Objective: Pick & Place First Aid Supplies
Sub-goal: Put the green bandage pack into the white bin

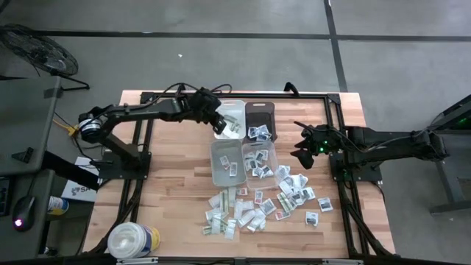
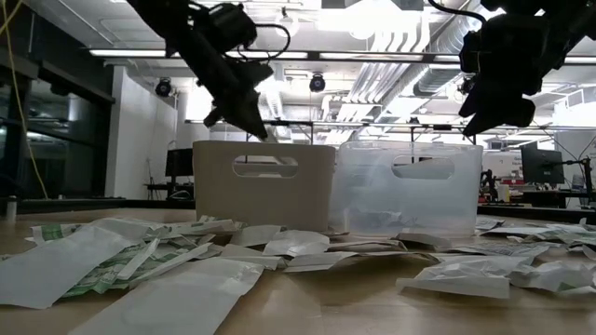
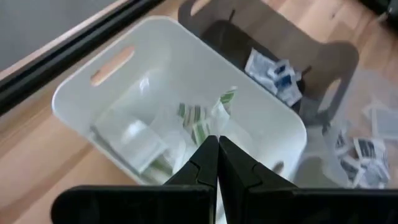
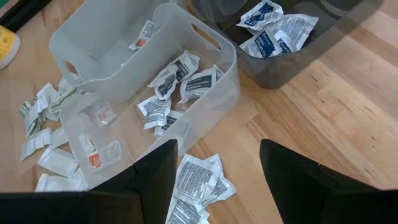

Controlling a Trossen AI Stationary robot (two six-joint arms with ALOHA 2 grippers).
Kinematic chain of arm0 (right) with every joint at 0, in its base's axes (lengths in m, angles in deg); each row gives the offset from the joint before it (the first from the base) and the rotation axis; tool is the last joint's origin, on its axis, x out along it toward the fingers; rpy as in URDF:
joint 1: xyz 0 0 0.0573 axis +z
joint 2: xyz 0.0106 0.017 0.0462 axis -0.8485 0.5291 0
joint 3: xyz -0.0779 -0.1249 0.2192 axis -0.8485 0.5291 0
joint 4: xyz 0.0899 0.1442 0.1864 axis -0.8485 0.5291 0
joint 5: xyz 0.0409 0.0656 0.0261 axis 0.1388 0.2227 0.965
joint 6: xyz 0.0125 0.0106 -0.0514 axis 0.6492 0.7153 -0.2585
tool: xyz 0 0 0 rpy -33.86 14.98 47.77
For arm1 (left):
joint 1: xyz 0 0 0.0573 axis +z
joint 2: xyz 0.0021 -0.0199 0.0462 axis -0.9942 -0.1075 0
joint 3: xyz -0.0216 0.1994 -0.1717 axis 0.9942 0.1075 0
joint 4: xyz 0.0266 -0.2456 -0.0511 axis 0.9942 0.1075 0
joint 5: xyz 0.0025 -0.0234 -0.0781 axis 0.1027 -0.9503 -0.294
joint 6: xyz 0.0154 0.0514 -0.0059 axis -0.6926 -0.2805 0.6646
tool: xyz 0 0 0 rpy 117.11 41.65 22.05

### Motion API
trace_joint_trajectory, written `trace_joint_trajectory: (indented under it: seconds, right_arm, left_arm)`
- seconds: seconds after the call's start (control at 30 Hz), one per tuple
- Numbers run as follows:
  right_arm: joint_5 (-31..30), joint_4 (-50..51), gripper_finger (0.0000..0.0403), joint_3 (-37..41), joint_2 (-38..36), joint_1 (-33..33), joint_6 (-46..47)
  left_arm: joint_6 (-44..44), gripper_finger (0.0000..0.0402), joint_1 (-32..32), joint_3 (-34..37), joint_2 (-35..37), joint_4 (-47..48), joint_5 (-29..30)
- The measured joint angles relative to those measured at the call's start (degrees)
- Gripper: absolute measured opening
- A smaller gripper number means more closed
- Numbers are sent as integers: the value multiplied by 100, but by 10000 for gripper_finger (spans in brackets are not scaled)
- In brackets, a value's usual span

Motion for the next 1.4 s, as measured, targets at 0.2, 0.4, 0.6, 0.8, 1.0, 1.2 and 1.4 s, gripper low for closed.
trace_joint_trajectory:
  seconds: [0.2, 0.4, 0.6, 0.8, 1.0, 1.2, 1.4]
  right_arm:
    - [-134, 0, 222, 0, 0, 0, -3]
    - [-132, 0, 222, 0, 0, 0, -1]
    - [-132, 2, 222, 0, 0, 0, -7]
    - [-130, 2, 222, 0, 0, 0, -16]
    - [-70, 4, 222, 0, 0, 0, -18]
    - [-64, 9, 222, 0, 0, 2, -61]
    - [-66, 15, 222, 0, 0, 0, -68]
  left_arm:
    - [6, 0, 134, -7, -392, -69, -157]
    - [44, 0, 163, -5, -550, -57, -167]
    - [46, 38, 163, -7, -549, -67, -134]
    - [10, 114, 163, -7, -548, -78, -159]
    - [-300, 148, 152, -4, -196, 27, -360]
    - [-656, 149, -195, -7, 460, 743, -457]
    - [-1009, 150, -1167, -7, 1083, 1797, 20]
